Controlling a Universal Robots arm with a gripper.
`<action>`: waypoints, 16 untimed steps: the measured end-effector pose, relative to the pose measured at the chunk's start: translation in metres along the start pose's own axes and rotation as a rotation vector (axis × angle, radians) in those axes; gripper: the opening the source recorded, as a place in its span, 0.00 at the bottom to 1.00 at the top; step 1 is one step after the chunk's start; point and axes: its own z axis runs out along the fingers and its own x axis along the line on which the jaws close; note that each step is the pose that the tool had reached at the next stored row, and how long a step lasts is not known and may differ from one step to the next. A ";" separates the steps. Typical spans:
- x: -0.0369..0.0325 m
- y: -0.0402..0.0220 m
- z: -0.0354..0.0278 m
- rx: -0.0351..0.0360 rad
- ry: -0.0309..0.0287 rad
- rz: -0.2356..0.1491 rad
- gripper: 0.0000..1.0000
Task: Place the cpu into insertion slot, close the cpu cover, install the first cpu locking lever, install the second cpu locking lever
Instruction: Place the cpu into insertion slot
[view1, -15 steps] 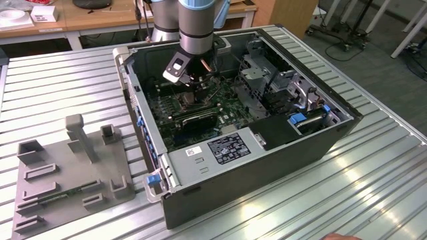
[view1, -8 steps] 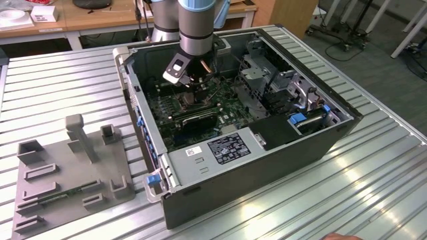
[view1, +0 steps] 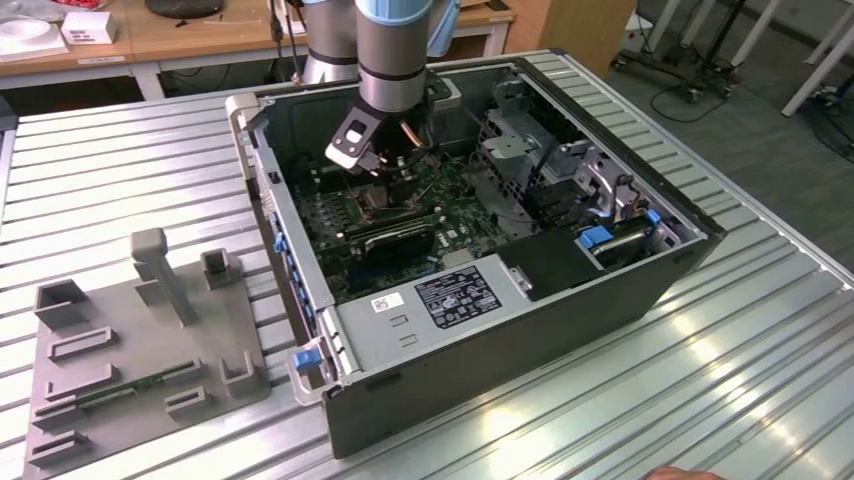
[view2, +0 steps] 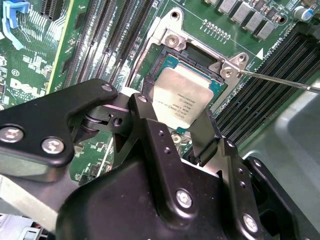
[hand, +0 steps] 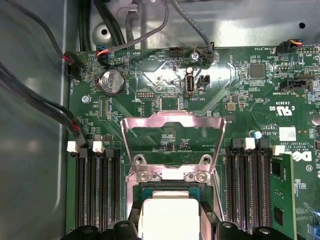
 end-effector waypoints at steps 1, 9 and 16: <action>0.0000 -0.0003 0.0001 -0.0002 0.0016 0.000 0.54; -0.0002 -0.0009 0.0009 -0.0007 0.0072 0.000 0.54; -0.0002 -0.0009 0.0016 -0.0006 0.0071 0.000 0.54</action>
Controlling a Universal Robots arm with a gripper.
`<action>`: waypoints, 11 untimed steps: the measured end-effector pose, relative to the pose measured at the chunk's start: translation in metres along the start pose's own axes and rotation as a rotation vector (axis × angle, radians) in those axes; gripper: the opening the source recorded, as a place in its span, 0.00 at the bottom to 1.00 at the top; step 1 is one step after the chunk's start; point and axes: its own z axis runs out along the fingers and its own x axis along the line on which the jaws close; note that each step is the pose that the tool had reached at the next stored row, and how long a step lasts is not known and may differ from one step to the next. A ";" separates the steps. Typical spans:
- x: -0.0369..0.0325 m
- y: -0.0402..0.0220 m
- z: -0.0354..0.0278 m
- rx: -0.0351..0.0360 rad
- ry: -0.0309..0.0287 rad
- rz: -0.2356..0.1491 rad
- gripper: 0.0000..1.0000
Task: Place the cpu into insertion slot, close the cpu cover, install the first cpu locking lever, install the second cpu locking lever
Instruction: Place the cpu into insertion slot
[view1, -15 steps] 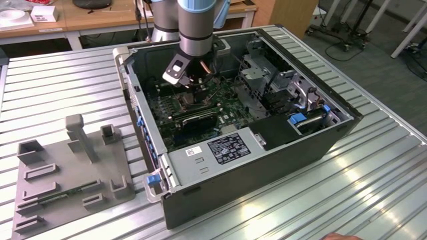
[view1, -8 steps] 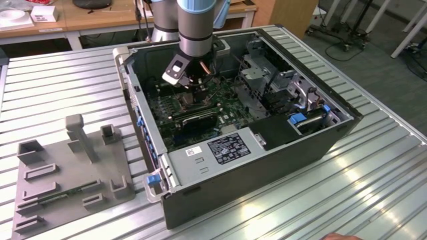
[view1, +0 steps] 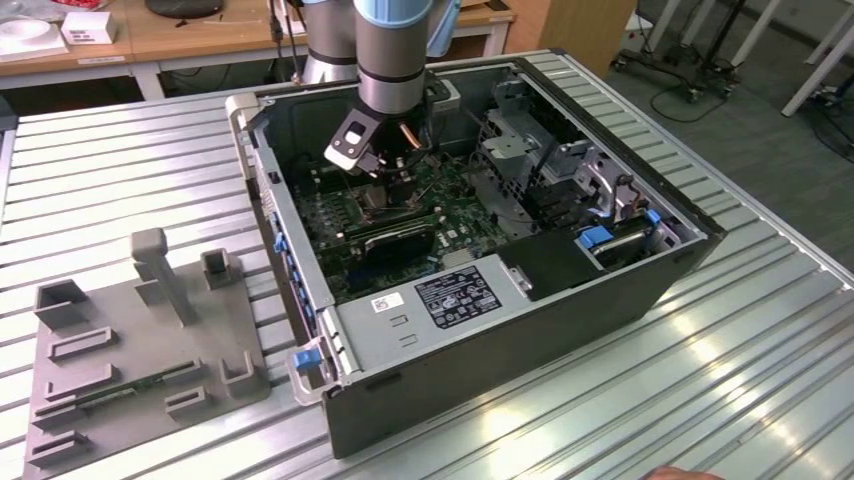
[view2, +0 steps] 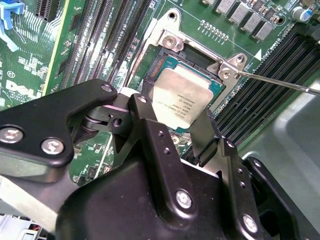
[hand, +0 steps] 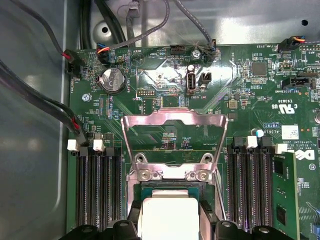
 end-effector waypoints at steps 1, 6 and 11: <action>0.0000 0.0000 0.0000 -0.0001 0.0001 0.000 0.54; 0.0000 0.0000 0.0000 -0.0001 0.0002 0.000 0.54; 0.0002 0.0001 -0.0023 -0.0002 0.0001 0.000 0.54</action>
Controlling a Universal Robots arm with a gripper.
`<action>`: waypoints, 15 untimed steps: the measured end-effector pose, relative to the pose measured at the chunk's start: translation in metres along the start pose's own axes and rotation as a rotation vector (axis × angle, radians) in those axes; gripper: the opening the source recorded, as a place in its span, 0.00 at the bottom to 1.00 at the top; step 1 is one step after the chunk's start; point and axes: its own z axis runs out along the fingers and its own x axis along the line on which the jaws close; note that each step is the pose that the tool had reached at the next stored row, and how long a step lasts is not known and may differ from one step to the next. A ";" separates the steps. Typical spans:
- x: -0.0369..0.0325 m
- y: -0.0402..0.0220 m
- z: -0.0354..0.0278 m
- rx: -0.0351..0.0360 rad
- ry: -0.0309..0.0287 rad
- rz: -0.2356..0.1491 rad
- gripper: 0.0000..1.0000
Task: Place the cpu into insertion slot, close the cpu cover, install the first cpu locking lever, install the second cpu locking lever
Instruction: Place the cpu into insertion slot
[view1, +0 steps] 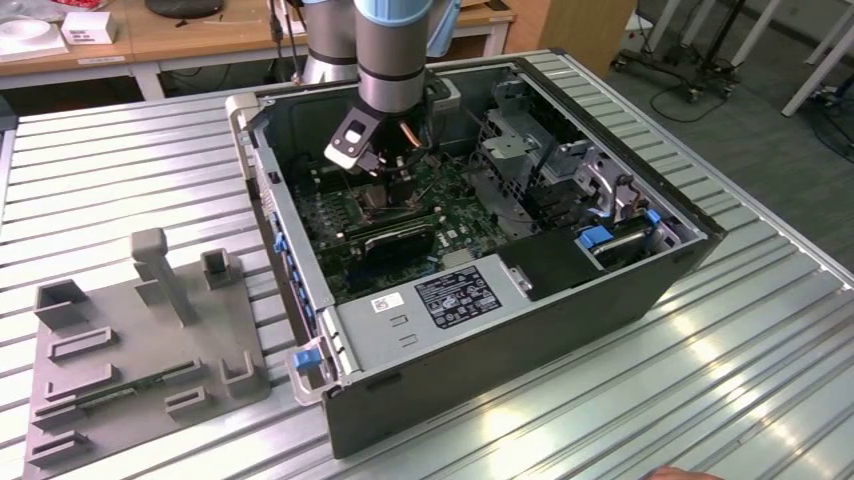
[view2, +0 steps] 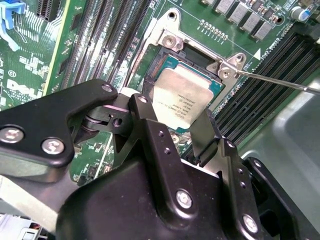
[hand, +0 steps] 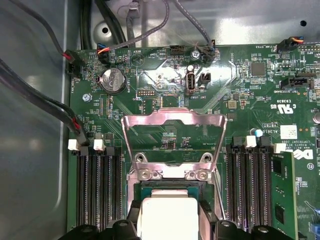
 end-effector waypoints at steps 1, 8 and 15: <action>0.0000 0.0000 0.0000 -0.0001 0.0002 0.000 0.54; -0.0039 0.0001 -0.0004 0.0000 0.0001 0.000 0.54; -0.0040 0.0005 0.0005 0.0001 0.0024 0.000 0.54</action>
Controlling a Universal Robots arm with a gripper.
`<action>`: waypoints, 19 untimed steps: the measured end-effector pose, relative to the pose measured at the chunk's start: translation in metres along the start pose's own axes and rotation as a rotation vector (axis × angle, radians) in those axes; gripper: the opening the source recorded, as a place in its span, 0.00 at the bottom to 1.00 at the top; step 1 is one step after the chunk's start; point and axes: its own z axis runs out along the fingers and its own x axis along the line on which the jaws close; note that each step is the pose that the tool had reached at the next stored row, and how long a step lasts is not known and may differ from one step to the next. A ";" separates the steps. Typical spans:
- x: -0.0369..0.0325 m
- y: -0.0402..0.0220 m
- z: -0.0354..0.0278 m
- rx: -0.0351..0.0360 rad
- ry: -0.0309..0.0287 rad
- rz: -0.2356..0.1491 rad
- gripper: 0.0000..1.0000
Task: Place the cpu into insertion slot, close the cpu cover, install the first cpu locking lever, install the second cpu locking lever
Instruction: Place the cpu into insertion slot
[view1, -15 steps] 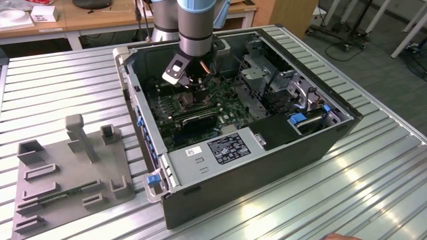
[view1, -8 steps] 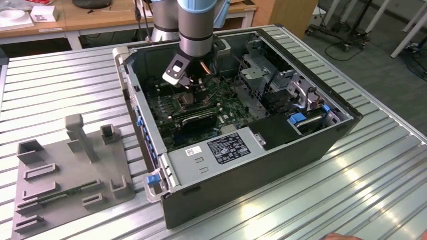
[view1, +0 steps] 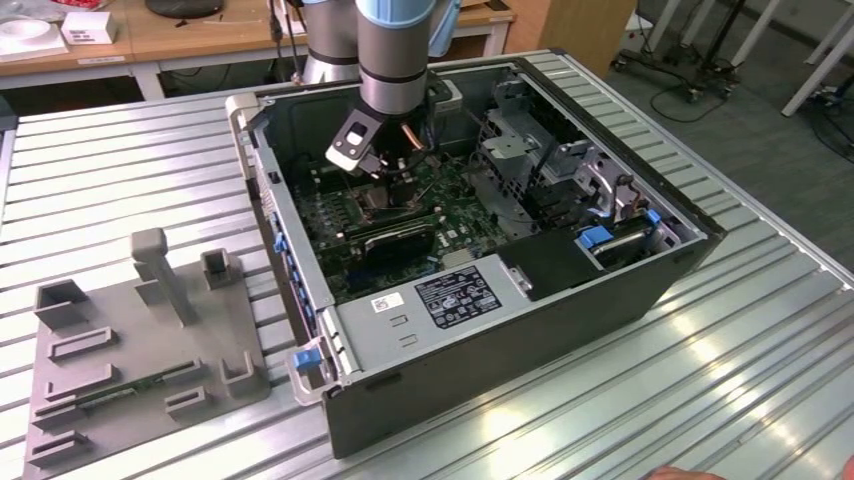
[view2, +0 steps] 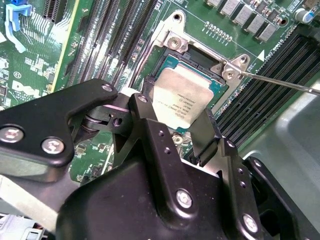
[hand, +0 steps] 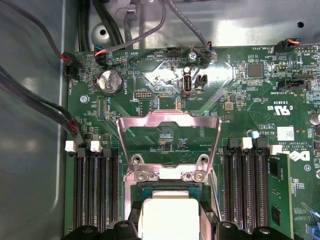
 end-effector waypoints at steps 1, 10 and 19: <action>0.0000 0.0000 0.0003 -0.0001 0.0002 0.000 0.54; -0.0002 -0.0001 0.0020 0.0002 0.0001 0.000 0.54; -0.0002 -0.0001 0.0024 0.0001 0.0005 0.000 0.54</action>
